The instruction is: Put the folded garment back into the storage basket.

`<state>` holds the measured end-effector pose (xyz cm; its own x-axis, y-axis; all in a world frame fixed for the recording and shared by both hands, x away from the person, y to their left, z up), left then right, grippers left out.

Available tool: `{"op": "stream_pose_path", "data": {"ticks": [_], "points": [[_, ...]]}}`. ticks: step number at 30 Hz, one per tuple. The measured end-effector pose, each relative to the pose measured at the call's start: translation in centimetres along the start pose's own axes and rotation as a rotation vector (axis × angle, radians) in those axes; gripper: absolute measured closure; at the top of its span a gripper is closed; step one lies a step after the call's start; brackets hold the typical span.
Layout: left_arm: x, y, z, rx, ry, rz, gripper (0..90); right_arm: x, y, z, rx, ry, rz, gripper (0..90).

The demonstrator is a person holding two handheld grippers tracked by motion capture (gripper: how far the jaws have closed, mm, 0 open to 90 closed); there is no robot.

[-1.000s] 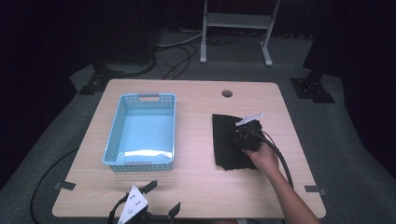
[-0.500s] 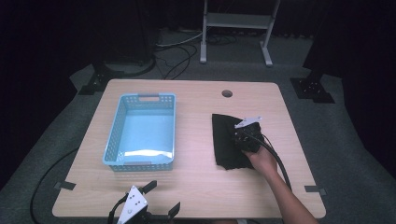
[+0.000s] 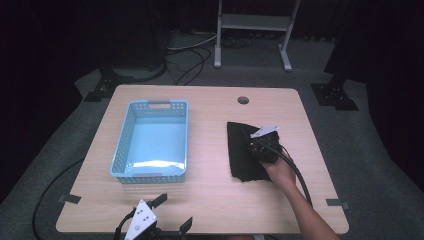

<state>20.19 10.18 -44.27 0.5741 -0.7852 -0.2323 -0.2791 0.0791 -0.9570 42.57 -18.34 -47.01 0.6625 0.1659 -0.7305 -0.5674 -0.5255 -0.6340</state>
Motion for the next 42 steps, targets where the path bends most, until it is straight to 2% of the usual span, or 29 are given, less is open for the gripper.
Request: {"op": "stream_pose_path", "data": {"ticks": [3, 5, 7, 8, 9, 14, 16, 22, 33, 36, 42], "points": [[0.0, 0.0, 0.1, -0.002, -0.002, -0.001, 0.0, 0.0, 0.0, 0.0, -0.001, 0.000, 0.005, 79.7], [0.0, 0.0, 0.2, -0.004, -0.003, -0.001, 0.0, 0.0, 0.0, -0.1, 0.020, -0.009, 0.004, 79.7], [-0.1, 0.0, 0.2, -0.003, -0.004, -0.001, 0.0, 0.0, 0.0, -0.3, 0.071, -0.035, 0.004, 79.8], [-0.1, 0.0, 0.2, -0.003, -0.004, -0.002, 0.0, -0.1, 0.1, -0.7, 0.122, -0.064, -0.001, 79.9], [0.0, 0.0, 0.2, -0.005, -0.005, -0.002, 0.0, -0.1, 0.1, -0.7, 0.122, -0.064, -0.001, 79.9], [0.0, 0.1, 0.3, -0.006, -0.005, 0.004, 0.0, -0.9, -0.1, -1.4, 0.233, -0.133, -0.038, 80.1], [0.0, 0.1, 0.3, -0.006, -0.005, 0.002, 0.0, -1.0, -0.2, -1.5, 0.235, -0.136, -0.043, 80.1], [0.1, 0.1, 0.3, -0.007, -0.001, 0.004, 0.0, -1.9, -0.5, -1.4, 0.288, -0.184, -0.074, 80.1], [0.1, 0.0, 0.0, 0.001, 0.005, 0.005, 0.0, -3.5, -0.5, -1.5, 0.426, -0.290, -0.148, 80.1], [0.2, 0.1, -0.1, 0.001, 0.004, 0.006, 0.0, -4.3, -0.5, -1.6, 0.468, -0.318, -0.177, 80.1], [0.2, 0.1, -0.1, 0.002, 0.004, 0.006, 0.0, -5.6, -0.7, -1.8, 0.490, -0.333, -0.211, 80.1]]}}
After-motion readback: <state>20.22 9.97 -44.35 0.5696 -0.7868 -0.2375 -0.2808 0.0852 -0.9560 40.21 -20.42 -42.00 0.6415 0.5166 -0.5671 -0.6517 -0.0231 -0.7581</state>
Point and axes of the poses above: each handheld gripper's, and its own axes: x roughly forward along the jaws, y roughly out of its underside, z roughly to its left, the point moved 6 cm from there along x, roughly forward along the jaws, and after that the axes turned 10 degrees about y, right-handed, at the moved point
